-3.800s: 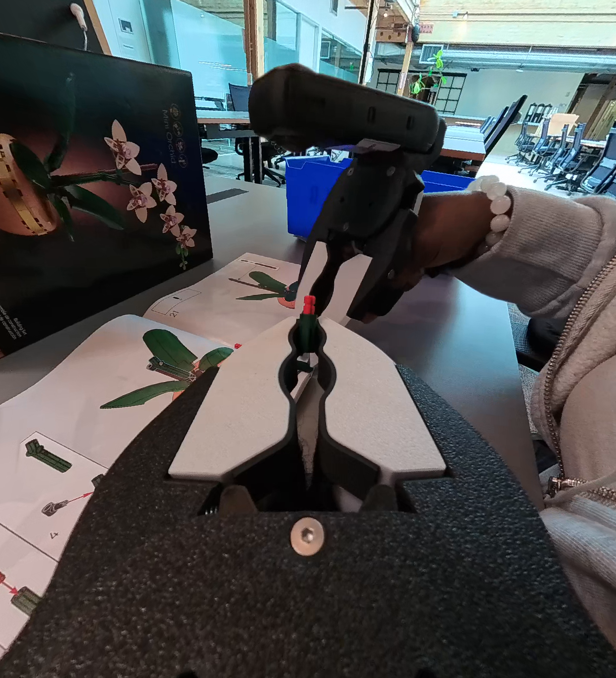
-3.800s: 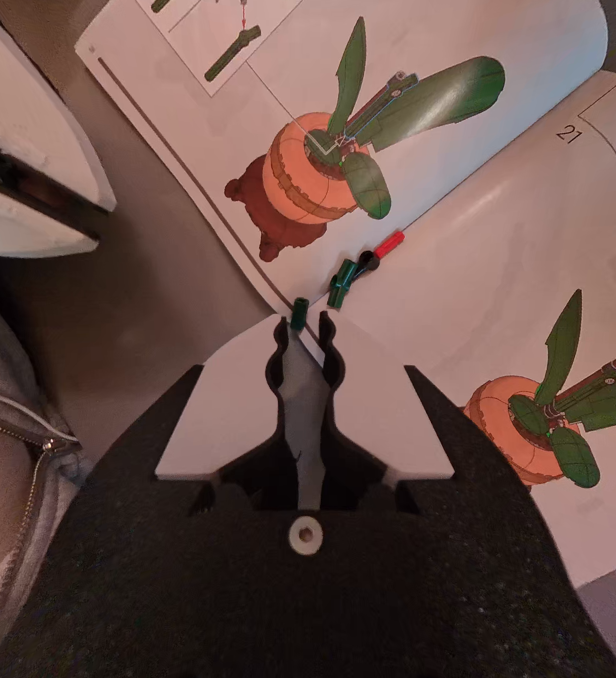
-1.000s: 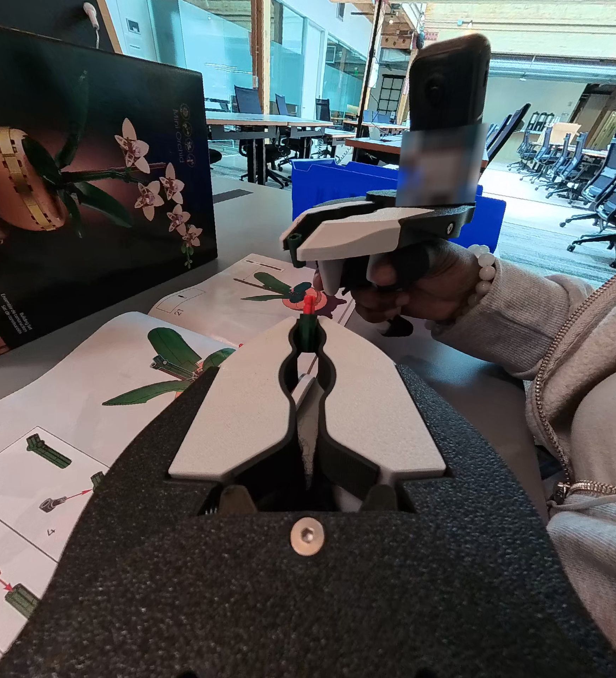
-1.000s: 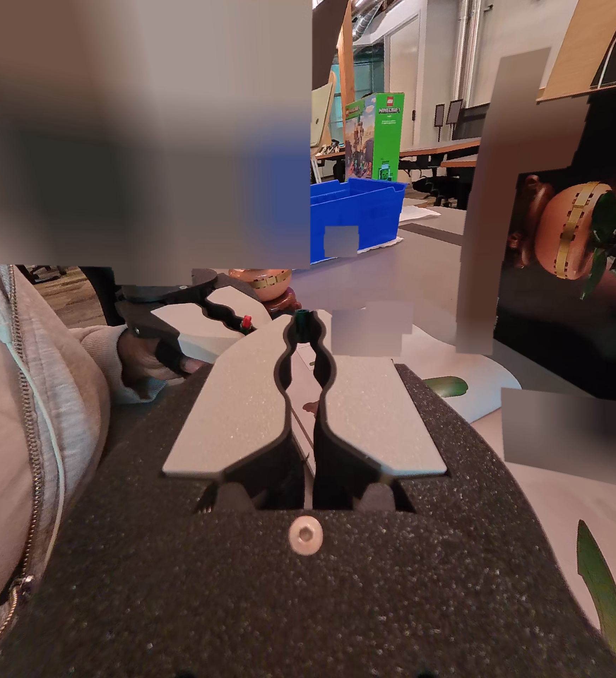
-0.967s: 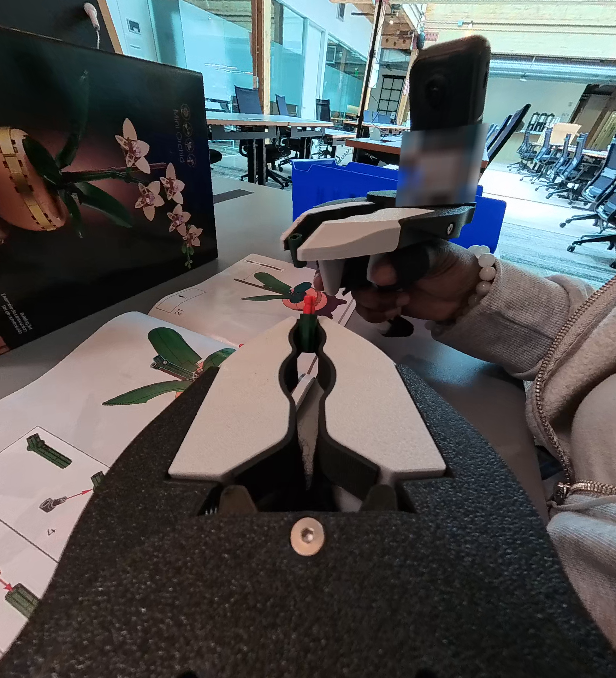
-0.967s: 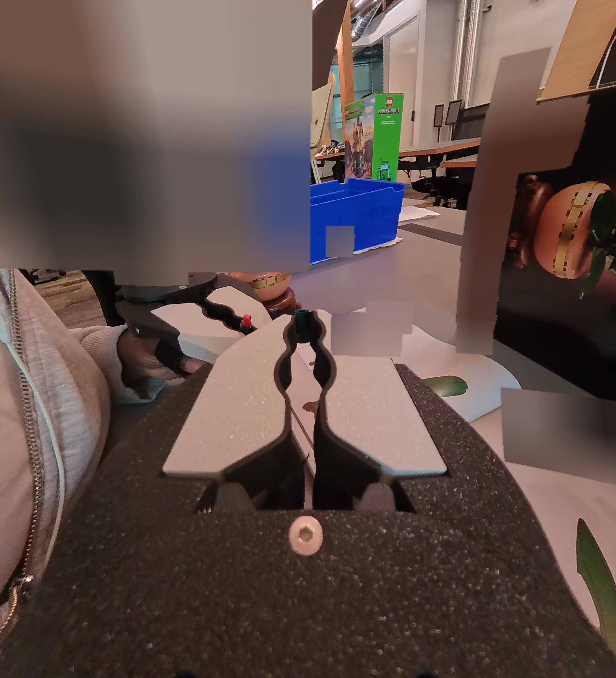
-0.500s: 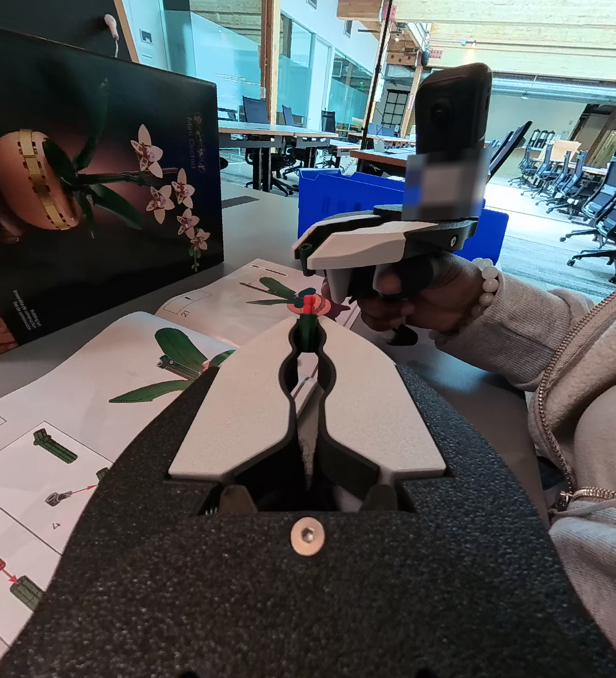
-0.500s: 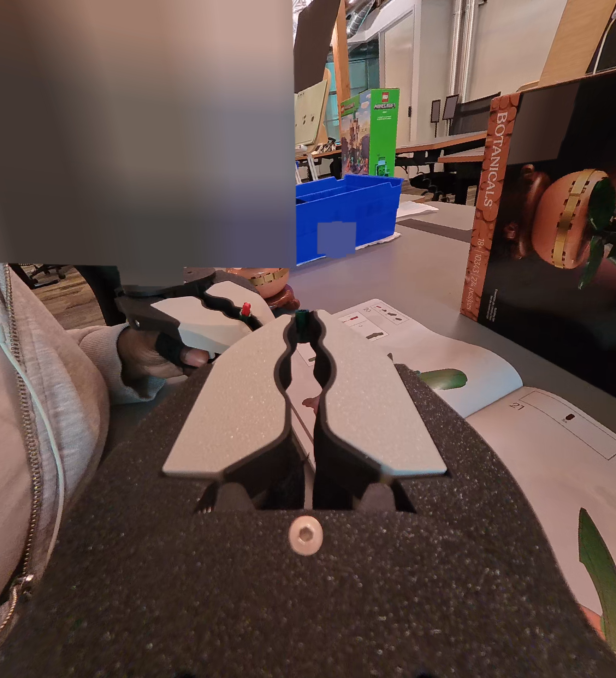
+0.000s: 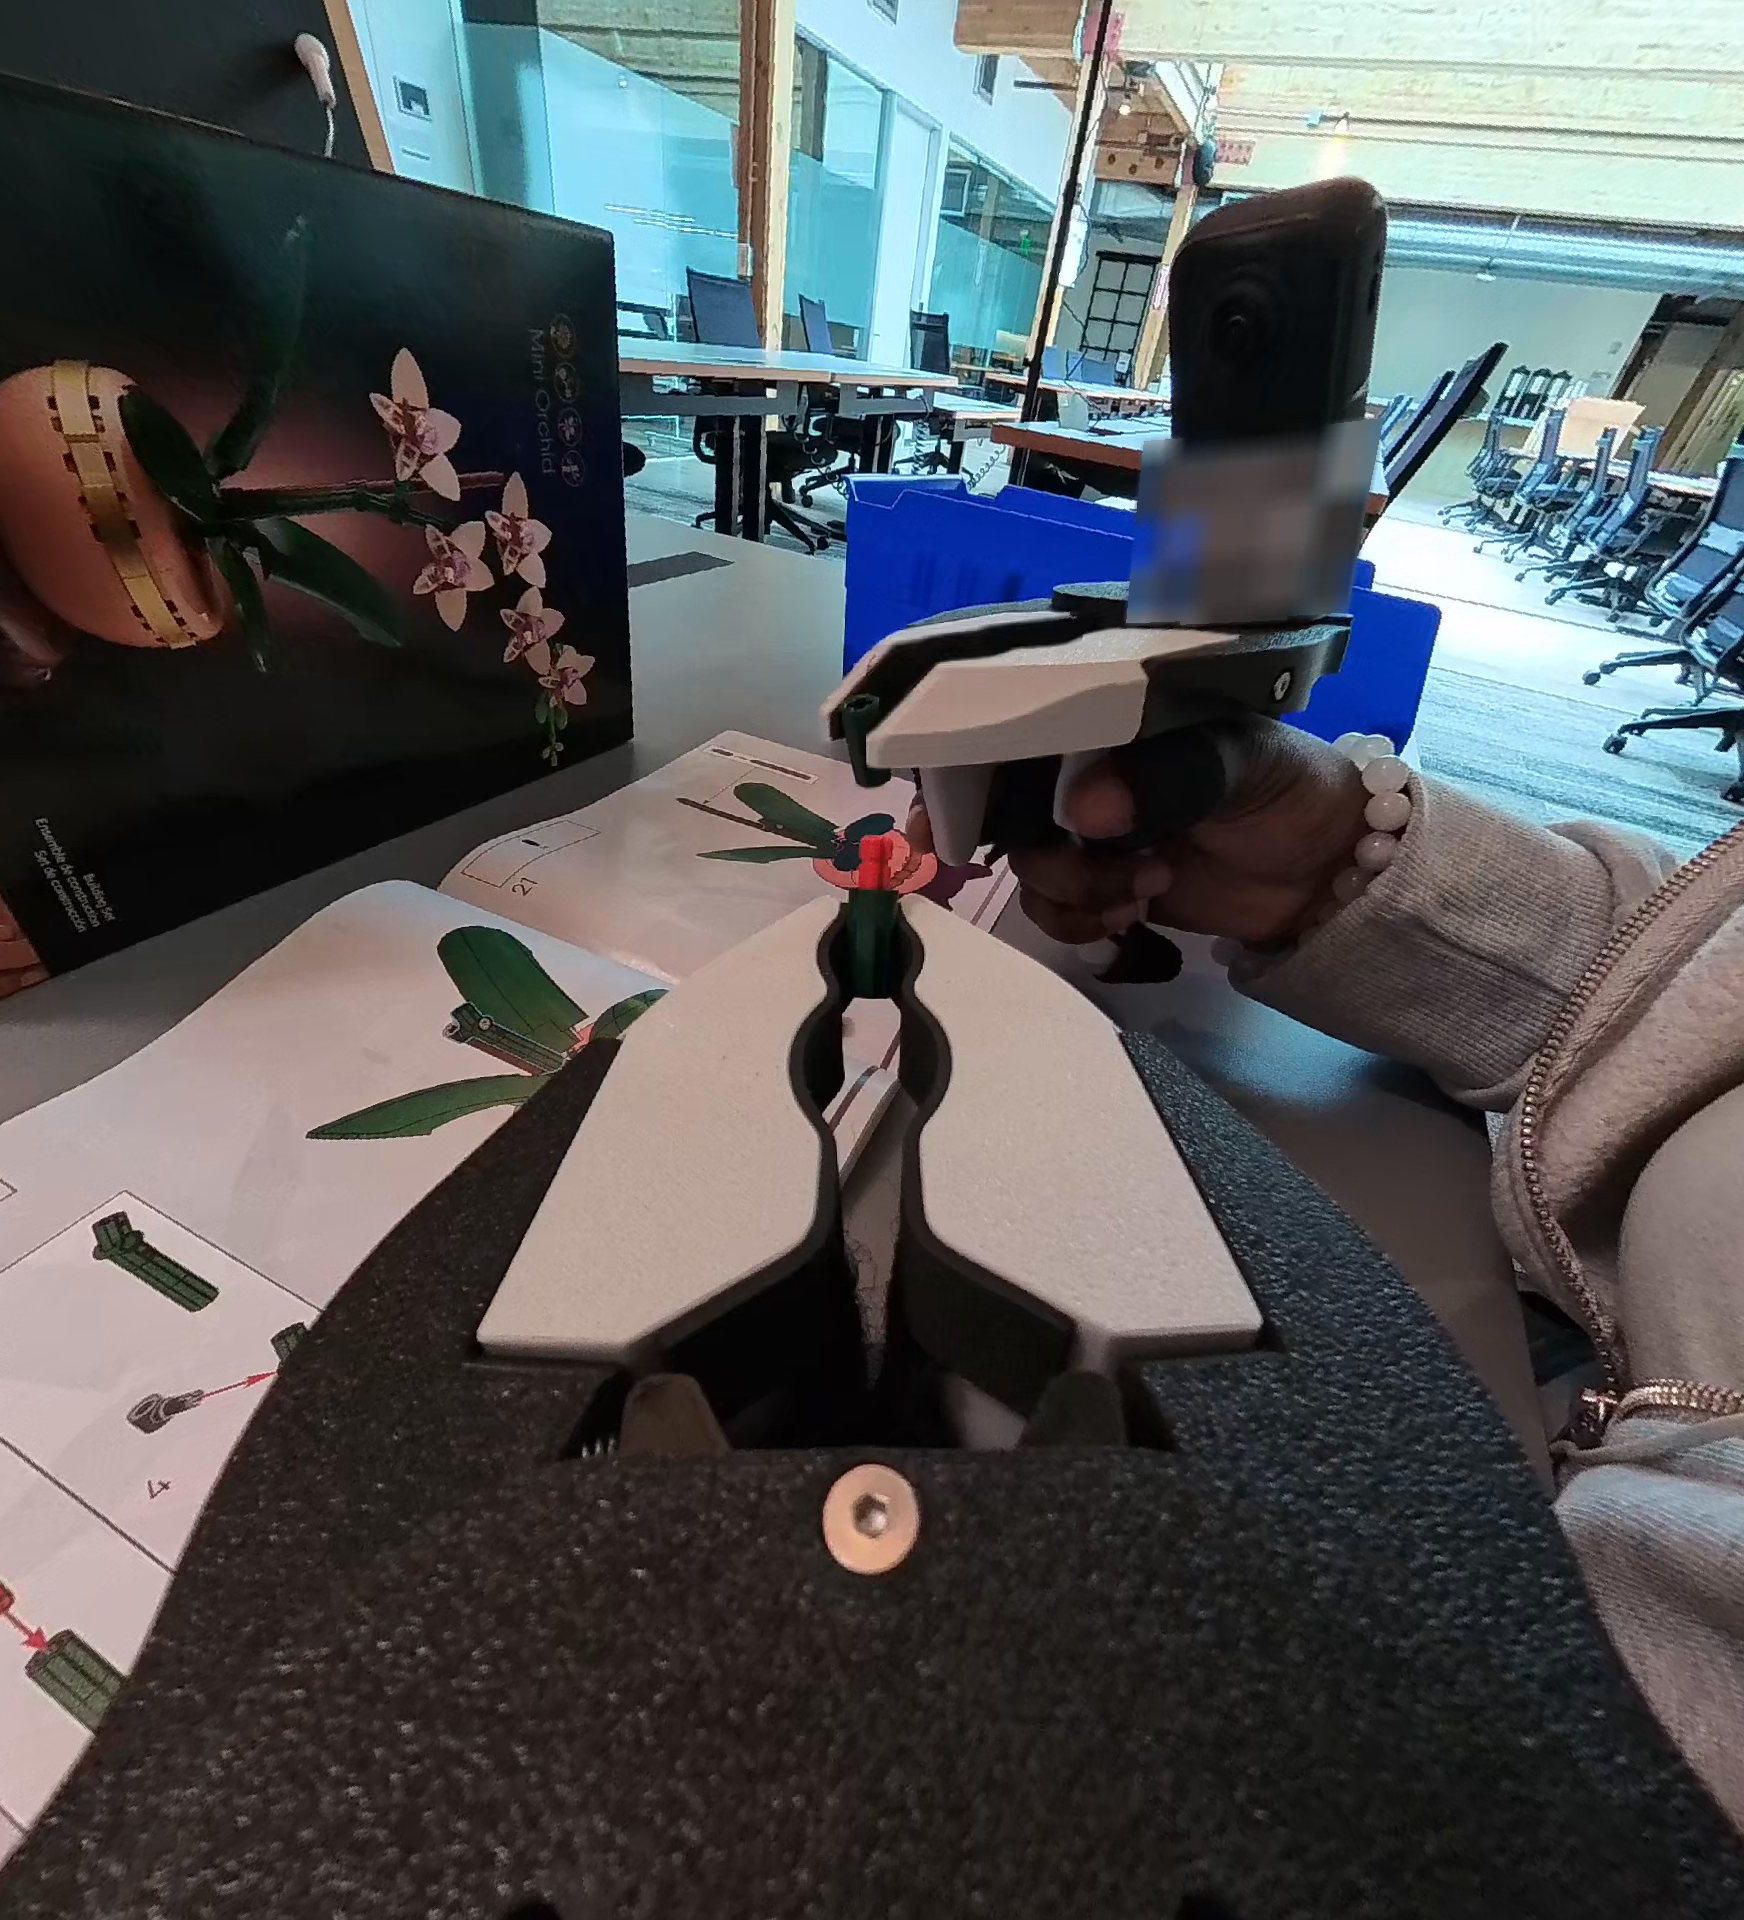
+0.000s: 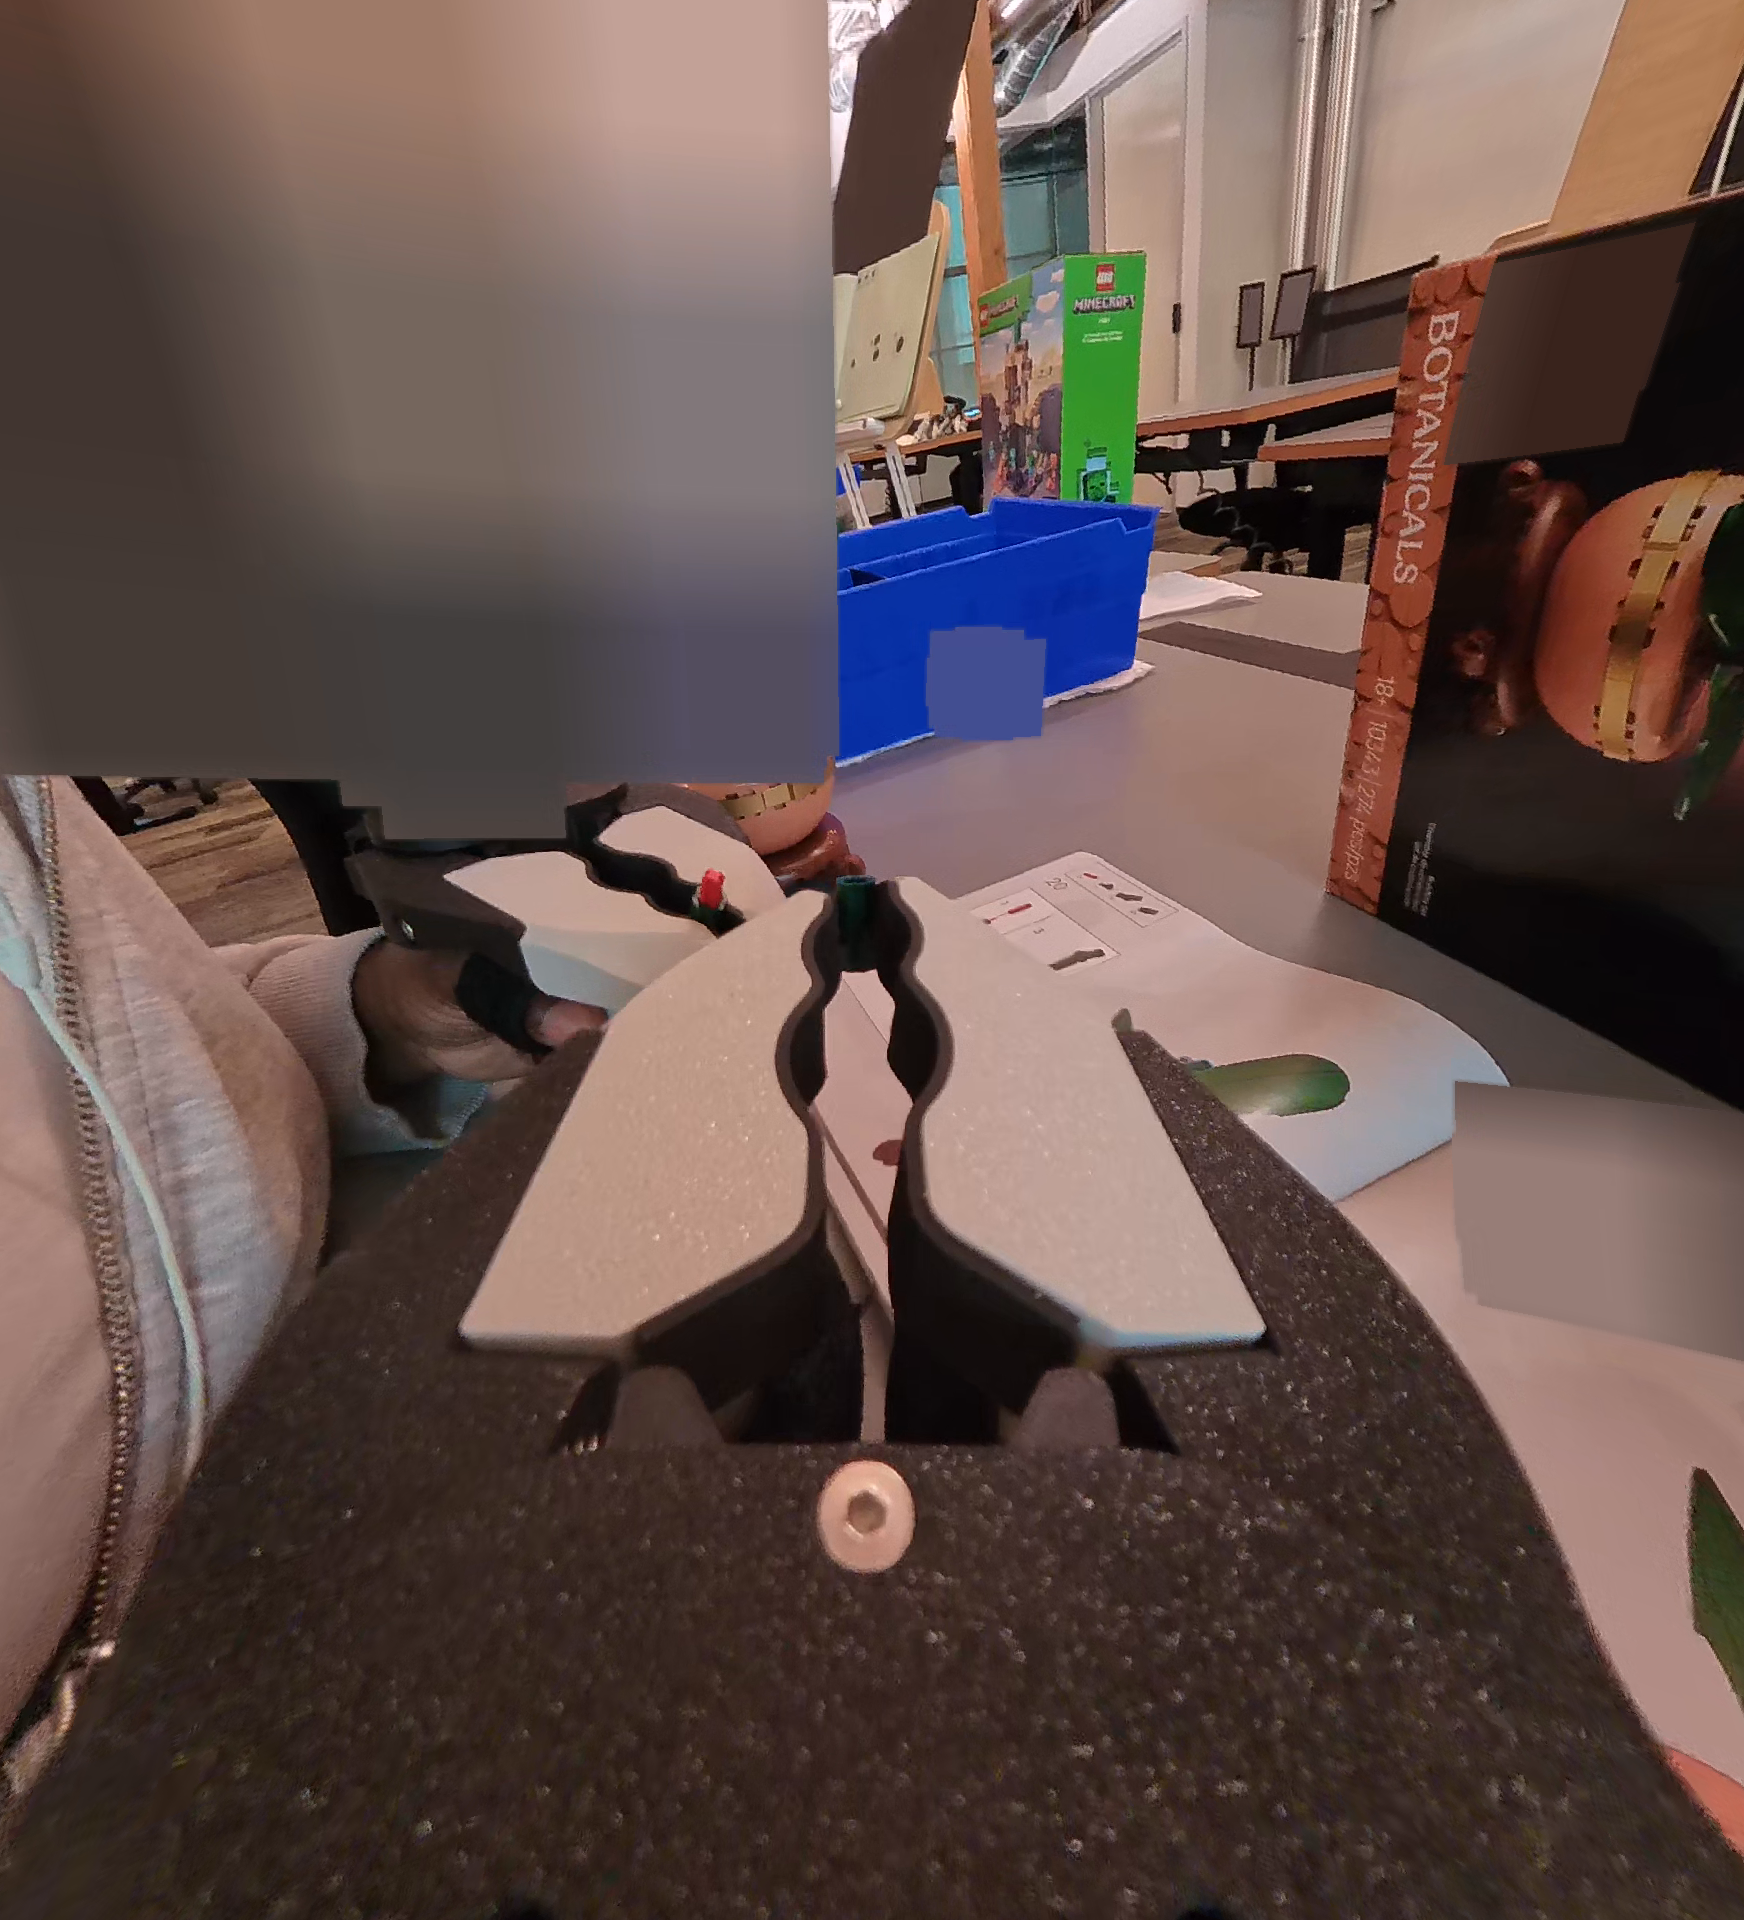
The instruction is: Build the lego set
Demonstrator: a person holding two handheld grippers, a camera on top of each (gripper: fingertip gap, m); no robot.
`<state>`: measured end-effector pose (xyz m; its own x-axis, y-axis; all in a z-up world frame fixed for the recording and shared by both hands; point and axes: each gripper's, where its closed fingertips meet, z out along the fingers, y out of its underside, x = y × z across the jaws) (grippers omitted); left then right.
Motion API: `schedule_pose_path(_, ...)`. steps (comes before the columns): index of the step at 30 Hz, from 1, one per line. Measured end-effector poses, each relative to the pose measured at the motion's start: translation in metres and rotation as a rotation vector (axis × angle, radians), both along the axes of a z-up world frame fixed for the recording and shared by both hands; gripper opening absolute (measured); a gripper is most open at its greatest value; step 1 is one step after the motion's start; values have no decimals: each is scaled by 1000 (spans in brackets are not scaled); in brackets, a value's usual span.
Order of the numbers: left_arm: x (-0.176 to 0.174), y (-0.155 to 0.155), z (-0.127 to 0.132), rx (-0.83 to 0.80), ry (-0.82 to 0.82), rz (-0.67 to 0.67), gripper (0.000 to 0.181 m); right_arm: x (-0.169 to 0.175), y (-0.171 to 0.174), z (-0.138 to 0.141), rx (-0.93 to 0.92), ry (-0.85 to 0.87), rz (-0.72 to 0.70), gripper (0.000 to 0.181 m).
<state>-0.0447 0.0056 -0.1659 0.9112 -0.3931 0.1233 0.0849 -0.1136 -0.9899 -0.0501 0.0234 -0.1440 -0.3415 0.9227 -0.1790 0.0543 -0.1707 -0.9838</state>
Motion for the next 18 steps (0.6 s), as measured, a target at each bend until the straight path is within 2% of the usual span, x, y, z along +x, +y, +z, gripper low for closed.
schedule_pose_path(6, 1, 0, -1, -4, 8, -1, 4, 2, -20, 24, -227, 130, 126, 6)
schedule_pose_path(9, 0, 0, 0, -1, 3, 6, 4, 0, -27, 23, -321, 153, 156, 6)
schedule_pose_path(18, -11, -3, 13, 39, -220, -11, 4, -4, -30, 14, -275, 105, 125, 6)
